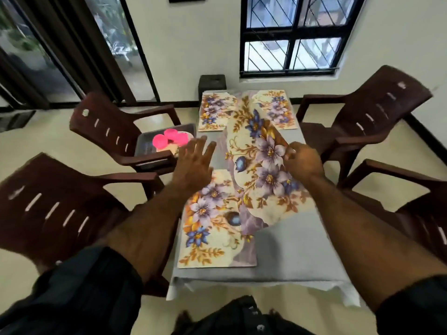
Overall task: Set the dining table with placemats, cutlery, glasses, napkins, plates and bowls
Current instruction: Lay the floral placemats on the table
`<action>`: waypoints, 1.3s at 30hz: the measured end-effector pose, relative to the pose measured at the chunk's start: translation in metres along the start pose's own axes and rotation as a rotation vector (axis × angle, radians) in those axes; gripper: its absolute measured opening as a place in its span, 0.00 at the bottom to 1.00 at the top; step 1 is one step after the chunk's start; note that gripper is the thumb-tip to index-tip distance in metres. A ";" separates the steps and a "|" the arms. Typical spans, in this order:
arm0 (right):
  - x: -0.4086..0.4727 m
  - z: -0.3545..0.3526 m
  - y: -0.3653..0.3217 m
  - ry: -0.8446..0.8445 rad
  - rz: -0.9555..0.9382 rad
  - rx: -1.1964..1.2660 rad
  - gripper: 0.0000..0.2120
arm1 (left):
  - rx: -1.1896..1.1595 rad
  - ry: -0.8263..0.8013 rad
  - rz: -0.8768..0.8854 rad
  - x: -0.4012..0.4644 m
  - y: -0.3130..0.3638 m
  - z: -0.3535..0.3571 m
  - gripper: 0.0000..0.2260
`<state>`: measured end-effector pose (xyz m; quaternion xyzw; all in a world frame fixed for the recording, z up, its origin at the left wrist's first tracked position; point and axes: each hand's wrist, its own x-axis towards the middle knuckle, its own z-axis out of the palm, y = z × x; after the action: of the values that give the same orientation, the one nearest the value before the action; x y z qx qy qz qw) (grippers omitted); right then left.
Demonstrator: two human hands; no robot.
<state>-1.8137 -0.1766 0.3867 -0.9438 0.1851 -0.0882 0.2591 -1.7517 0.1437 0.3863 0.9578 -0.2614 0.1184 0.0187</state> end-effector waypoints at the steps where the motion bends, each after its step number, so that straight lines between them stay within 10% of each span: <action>1: 0.000 -0.002 0.028 -0.012 0.057 0.027 0.07 | -0.017 -0.047 0.000 -0.004 0.018 0.015 0.38; 11: -0.051 0.037 0.210 -0.197 0.448 0.246 0.21 | -0.051 -0.496 -0.067 -0.077 0.141 0.128 0.36; 18: -0.062 0.047 0.248 -0.493 0.166 -0.154 0.15 | -0.111 -0.610 -0.051 -0.076 0.191 0.181 0.41; 25: -0.051 0.072 0.299 -0.580 -0.152 -0.375 0.36 | -0.039 -0.778 0.063 -0.064 0.200 0.212 0.50; 39: -0.047 0.056 0.284 -0.677 -0.167 -0.442 0.48 | 0.009 -0.864 0.061 -0.049 0.198 0.206 0.56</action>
<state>-1.9282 -0.3590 0.1881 -0.9643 0.0265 0.2483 0.0885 -1.8480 -0.0230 0.1695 0.9112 -0.2729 -0.2918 -0.1001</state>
